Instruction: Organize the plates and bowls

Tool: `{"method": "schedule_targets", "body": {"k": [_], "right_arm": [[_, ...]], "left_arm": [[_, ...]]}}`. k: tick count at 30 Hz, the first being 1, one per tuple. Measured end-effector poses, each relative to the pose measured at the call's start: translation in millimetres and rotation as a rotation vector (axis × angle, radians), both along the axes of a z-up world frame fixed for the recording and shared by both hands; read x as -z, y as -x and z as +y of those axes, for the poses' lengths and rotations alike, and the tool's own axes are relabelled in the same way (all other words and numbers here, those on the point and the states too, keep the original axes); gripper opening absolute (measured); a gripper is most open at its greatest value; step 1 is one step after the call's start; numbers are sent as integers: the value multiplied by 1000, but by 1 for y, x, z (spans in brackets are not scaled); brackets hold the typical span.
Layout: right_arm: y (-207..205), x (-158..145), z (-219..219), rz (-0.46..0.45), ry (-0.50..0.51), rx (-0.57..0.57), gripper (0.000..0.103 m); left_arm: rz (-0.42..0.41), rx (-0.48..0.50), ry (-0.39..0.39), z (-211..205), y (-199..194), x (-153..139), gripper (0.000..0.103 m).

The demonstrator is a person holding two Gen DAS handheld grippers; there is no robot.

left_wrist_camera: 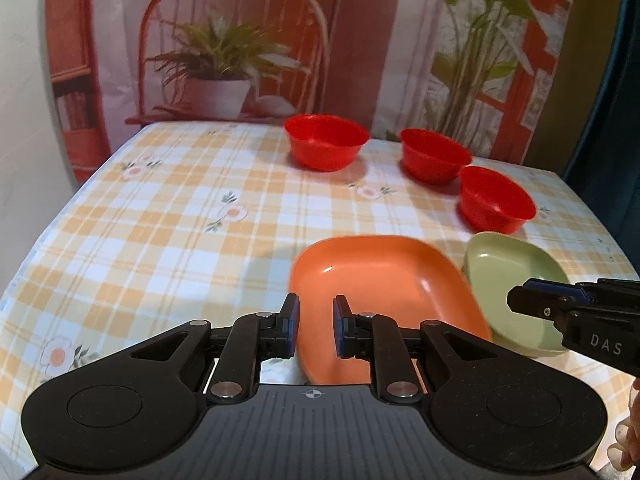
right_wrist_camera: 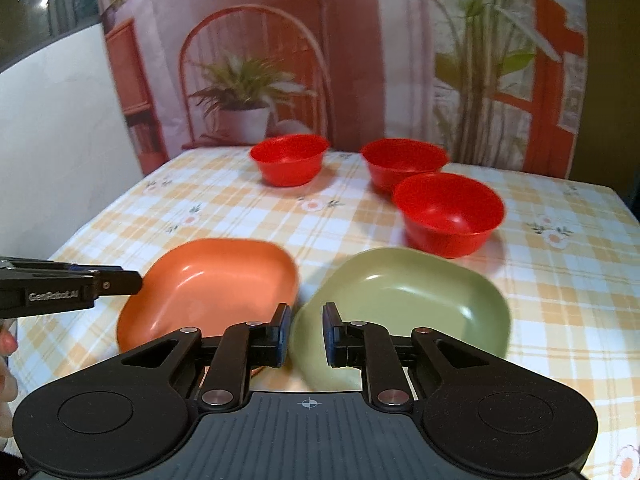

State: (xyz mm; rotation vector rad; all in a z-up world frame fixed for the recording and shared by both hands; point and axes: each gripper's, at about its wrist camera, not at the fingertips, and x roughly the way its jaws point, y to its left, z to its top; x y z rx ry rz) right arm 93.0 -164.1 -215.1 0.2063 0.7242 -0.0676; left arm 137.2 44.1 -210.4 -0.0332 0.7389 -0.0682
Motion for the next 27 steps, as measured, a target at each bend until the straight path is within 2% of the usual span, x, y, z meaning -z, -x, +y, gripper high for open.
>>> {"method": "schedule_targets", "body": {"k": [13, 21, 27], "right_arm": [[13, 6, -44, -7, 34, 125, 17], [25, 11, -73, -2, 30, 195, 17], [33, 22, -86, 28, 20, 227, 19]], "left_arm": [[5, 169, 38, -53, -26, -4, 19], [8, 263, 14, -90, -49, 0, 19], [47, 312, 5, -108, -66, 9, 19]]}}
